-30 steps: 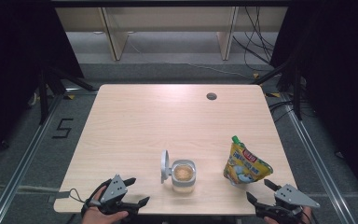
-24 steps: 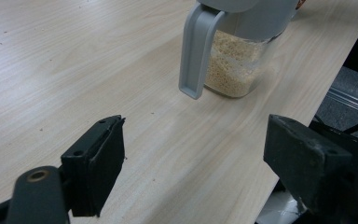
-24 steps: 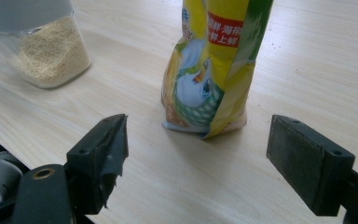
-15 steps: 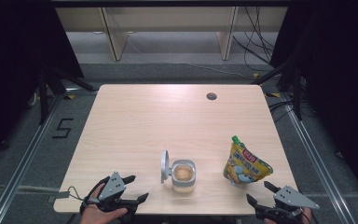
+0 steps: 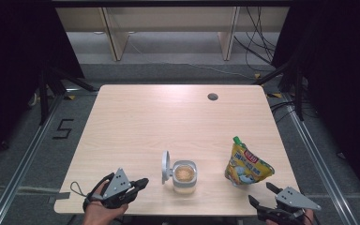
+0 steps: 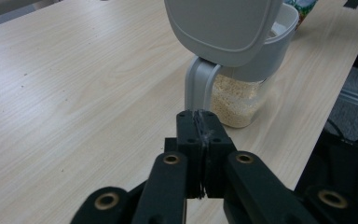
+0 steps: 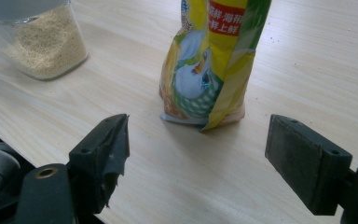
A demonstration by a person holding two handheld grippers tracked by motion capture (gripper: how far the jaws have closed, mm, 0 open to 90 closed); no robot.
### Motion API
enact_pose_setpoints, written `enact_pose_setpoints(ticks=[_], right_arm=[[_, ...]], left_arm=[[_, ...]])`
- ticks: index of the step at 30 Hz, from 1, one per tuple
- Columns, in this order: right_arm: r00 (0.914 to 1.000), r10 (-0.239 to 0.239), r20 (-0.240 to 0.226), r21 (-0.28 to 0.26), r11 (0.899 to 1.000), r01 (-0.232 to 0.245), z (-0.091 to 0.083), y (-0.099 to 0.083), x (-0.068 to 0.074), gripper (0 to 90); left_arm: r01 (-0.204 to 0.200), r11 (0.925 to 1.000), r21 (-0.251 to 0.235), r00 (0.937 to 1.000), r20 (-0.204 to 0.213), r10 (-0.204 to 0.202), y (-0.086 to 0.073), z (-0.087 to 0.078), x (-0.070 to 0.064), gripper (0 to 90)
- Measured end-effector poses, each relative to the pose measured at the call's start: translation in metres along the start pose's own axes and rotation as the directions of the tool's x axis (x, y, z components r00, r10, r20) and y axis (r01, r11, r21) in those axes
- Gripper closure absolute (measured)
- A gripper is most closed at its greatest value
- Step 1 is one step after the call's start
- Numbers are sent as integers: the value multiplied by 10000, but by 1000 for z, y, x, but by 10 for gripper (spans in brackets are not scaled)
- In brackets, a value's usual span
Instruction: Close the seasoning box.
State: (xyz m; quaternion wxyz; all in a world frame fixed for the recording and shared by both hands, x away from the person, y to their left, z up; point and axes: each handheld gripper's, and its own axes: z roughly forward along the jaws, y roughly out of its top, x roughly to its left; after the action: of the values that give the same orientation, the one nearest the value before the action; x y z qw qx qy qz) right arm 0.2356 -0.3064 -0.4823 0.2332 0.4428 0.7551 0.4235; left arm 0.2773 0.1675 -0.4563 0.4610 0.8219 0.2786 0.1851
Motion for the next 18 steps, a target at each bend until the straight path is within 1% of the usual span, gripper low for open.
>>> enact_pose_setpoints(ticks=[1, 2, 3, 4, 5, 6, 7, 8, 9, 10, 12, 13, 14, 16, 17, 18], right_arm=[[10000, 0, 0, 0, 10000, 0, 0, 0, 0, 225], [9998, -158, -107, -75, 9998, 157, 0, 0, -3, 225], [9998, -152, -117, -78, 9999, 151, 0, 0, -3, 226], [9998, -152, -117, -78, 9999, 151, 0, 0, -3, 226], [9997, -234, -45, -85, 9997, 234, 1, 0, -3, 226], [9997, -247, -37, -77, 9997, 247, 1, 0, -3, 227], [9998, -151, -143, -27, 9999, 150, 1, 0, -2, 228], [9998, -168, -129, -33, 9999, 168, 1, 0, -2, 228], [9998, -168, -129, -33, 9999, 168, 1, 0, -2, 228], [9997, -192, -151, -45, 9998, 191, 1, 1, -2, 228], [9997, -203, -153, -41, 9998, 203, 1, 1, -3, 228], [9997, -191, -144, -33, 9998, 191, 1, 0, -3, 229], [9997, -189, -141, -36, 9998, 188, 1, 0, -3, 229], [9997, -185, -144, -37, 9998, 184, 1, 0, -3, 229], [9997, -192, -146, -45, 9998, 191, 1, 0, -3, 229], [9997, -192, -156, -39, 9998, 191, 1, 0, -3, 230]], left_arm=[[0, 10000, 0, 10000, 0, 0, 0, 0, 0, 890], [-72, 9999, 152, 10000, -49, 73, 2, 0, 1, 890], [192, 9998, 25, 9998, 99, -192, 3, 1, -1, 891], [86, 10000, 31, 10000, 40, -86, 5, 0, 0, 891], [-140, 9999, 34, 9999, 34, 140, 8, 0, 1, 891], [160, 9999, -20, 9998, 124, -160, 9, 0, -1, 891], [77, 9999, -107, 9999, 145, -75, 14, 0, -1, 891], [-14, 9999, -143, 9999, 130, 15, 16, 0, -2, 891], [-14, 9999, -143, 9999, 130, 15, 16, 0, -2, 891], [-258, 9994, -212, 9996, 66, 260, 20, 2, -3, 891], [-247, 9995, -209, 9996, 122, 249, 22, 4, -4, 891], [-366, 9990, -252, 9992, 180, 370, 25, 7, -5, 891], [-335, 9993, -175, 9992, 208, 338, 26, 8, -6, 891], [-367, 9991, -227, 9991, 198, 372, 28, 9, -7, 891], [-493, 9986, -192, 9985, 215, 497, 30, 9, -7, 891], [-366, 9990, -263, 9989, 285, 373, 31, 11, -9, 890]])
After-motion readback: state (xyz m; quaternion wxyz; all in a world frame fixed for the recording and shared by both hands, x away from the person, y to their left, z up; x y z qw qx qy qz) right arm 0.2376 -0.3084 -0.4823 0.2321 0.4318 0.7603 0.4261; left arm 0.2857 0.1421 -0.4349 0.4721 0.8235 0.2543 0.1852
